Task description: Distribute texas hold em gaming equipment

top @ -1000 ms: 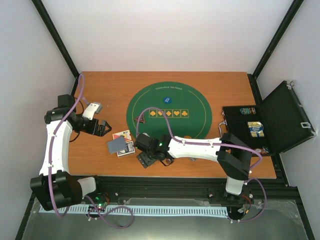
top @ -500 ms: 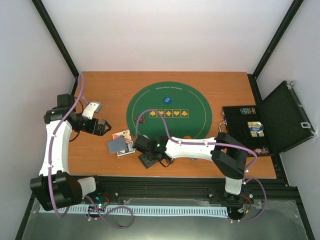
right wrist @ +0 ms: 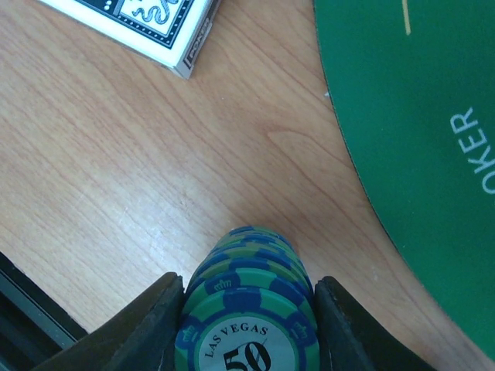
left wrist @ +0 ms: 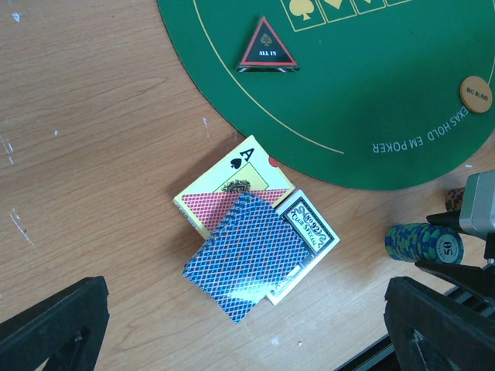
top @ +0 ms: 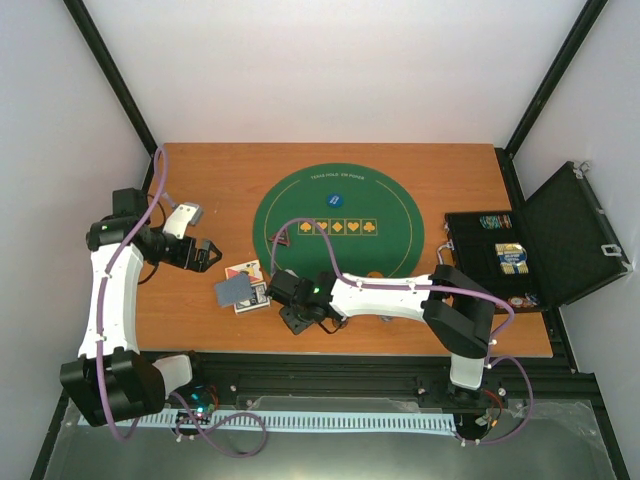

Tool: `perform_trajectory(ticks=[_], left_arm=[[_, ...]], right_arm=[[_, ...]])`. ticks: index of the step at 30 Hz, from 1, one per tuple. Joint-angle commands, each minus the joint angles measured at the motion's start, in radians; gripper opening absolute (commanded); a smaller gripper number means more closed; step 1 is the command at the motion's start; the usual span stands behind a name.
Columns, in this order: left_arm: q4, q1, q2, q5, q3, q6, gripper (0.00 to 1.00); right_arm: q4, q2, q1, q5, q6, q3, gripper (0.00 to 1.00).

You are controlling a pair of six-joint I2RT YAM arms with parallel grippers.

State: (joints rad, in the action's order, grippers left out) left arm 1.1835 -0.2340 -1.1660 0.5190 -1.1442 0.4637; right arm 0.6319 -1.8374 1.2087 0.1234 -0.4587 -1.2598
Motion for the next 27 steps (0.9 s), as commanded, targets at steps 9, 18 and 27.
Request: perform_trajectory(ticks=[9, 18, 27], left_arm=[[0.001, -0.005, 0.019, -0.014, -0.048, 0.000, 1.00], [0.005, -0.005, 0.019, -0.031, -0.054, 0.000, 1.00], [0.014, -0.005, 0.000, -0.025, -0.078, -0.005, 1.00]], right_arm=[[0.051, 0.015, 0.006, 0.049, 0.013, -0.085, 0.26], [0.069, 0.006, -0.087, 0.046, 0.048, -0.188, 0.21], [0.057, -0.242, -0.246, -0.018, 0.123, -0.390, 0.20]])
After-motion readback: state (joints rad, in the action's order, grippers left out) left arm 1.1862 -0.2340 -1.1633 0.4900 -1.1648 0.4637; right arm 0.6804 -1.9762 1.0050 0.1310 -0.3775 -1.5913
